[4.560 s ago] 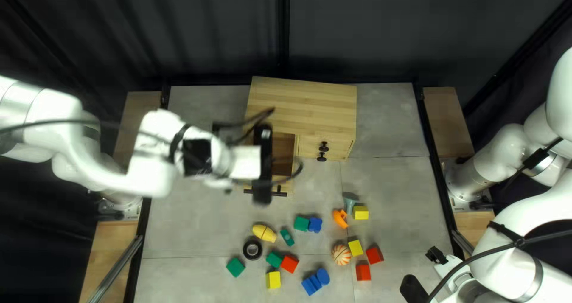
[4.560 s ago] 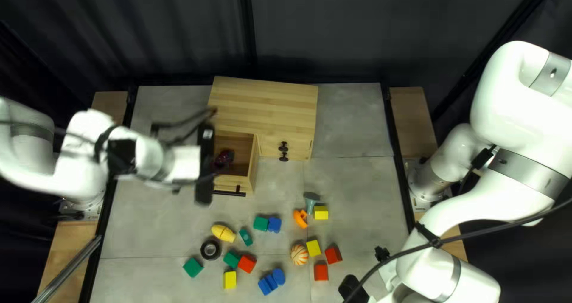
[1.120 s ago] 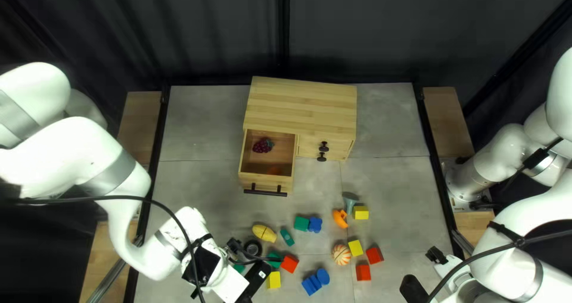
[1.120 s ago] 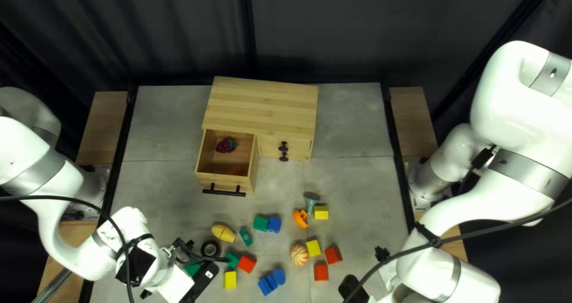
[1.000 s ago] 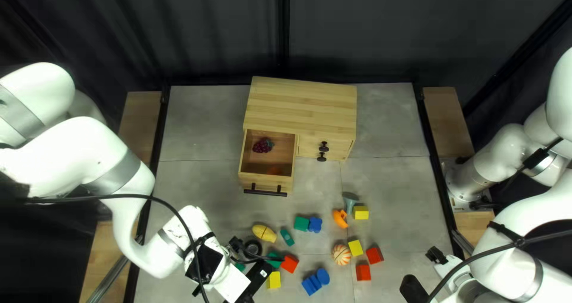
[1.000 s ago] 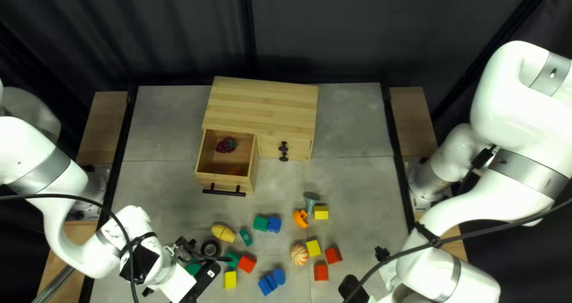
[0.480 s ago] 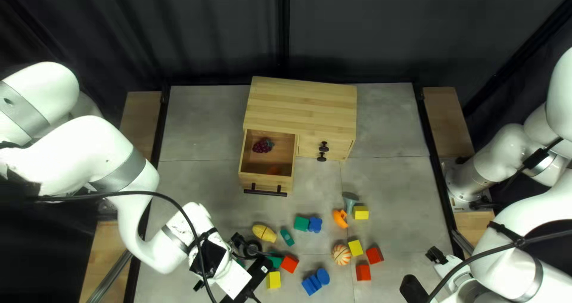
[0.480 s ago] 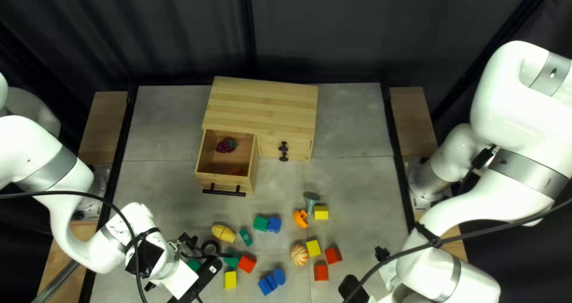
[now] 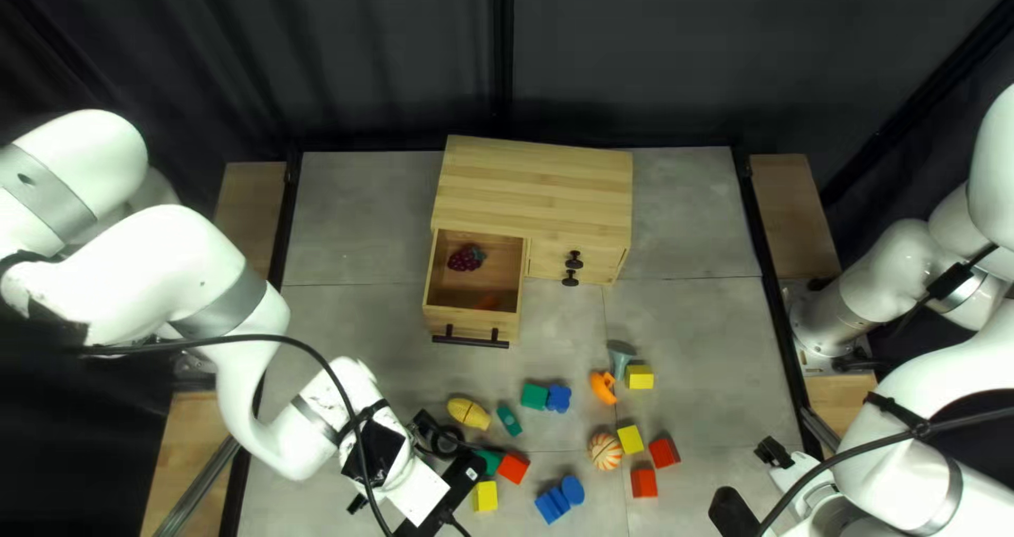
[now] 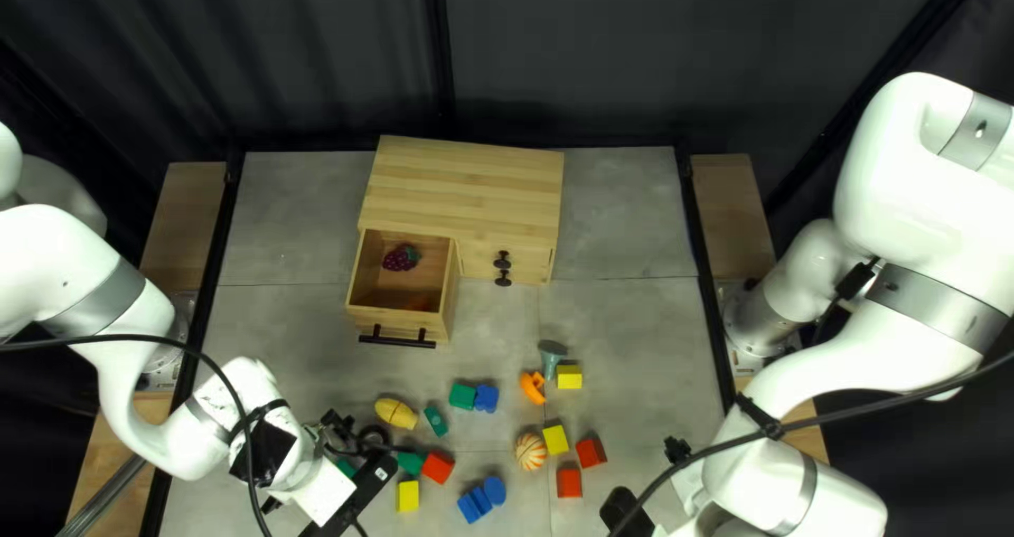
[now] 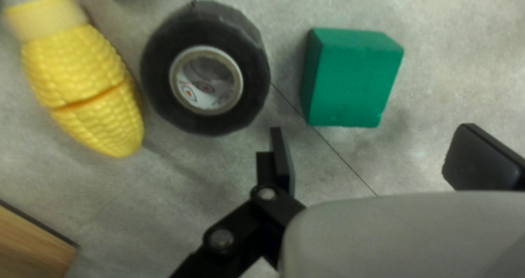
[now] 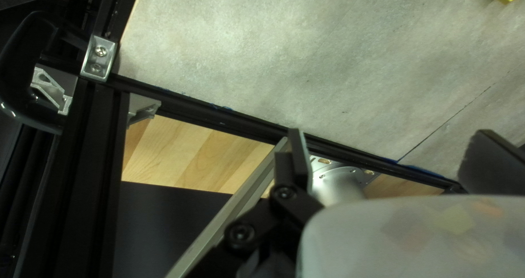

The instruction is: Open drawers and place objects into drawer and close

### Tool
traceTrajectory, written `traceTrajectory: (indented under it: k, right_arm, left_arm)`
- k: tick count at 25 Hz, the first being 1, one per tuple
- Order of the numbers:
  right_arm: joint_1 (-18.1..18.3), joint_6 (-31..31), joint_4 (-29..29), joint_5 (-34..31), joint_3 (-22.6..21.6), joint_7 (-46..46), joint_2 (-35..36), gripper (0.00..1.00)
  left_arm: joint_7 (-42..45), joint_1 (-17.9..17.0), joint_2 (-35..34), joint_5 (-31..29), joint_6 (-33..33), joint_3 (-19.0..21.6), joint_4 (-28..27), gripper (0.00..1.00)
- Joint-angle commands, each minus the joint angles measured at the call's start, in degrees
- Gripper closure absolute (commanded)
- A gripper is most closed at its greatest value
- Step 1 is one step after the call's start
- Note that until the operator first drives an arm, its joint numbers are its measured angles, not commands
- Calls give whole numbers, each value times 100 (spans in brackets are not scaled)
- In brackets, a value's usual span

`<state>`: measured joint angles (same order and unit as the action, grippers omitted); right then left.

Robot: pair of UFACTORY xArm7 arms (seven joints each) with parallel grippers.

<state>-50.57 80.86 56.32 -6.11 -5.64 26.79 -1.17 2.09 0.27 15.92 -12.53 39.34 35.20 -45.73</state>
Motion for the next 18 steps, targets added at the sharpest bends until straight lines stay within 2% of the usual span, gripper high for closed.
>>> traceTrajectory:
  k: [1,8,9,10,11,12,13,14,15,16,17,18]
  right_arm:
    - [0,0,0,0,0,0,0,0]
    - [0,0,0,0,0,0,0,0]
    - [0,0,0,0,0,0,0,0]
    - [0,0,0,0,0,0,0,0]
    - [0,0,0,0,0,0,0,0]
    - [0,0,0,0,0,0,0,0]
    - [0,0,0,0,0,0,0,0]
    - [0,0,0,0,0,0,0,0]
    - [0,0,0,0,0,0,0,0]
    - [0,0,0,0,0,0,0,0]
    - [0,0,0,0,0,0,0,0]
    - [0,0,0,0,0,0,0,0]
  left_arm:
    - [35,-75,186,-105,24,-45,-156,0]
    - [22,-111,290,-160,76,-65,-283,0]
    - [19,-117,306,-172,94,-70,-307,3]
    - [21,-119,302,-177,97,-71,-307,11]
    - [26,-121,301,-184,98,-75,-308,42]
    - [40,-126,287,-188,104,-75,-305,42]
    - [39,-124,283,-185,102,-74,-302,62]
    - [52,-128,245,-166,130,-59,-298,61]
    - [71,-135,203,-146,164,-40,-297,45]
    - [90,-141,136,-108,209,-11,-287,45]
    - [122,-153,63,-72,262,20,-282,31]
    - [122,-153,63,-72,262,20,-282,24]
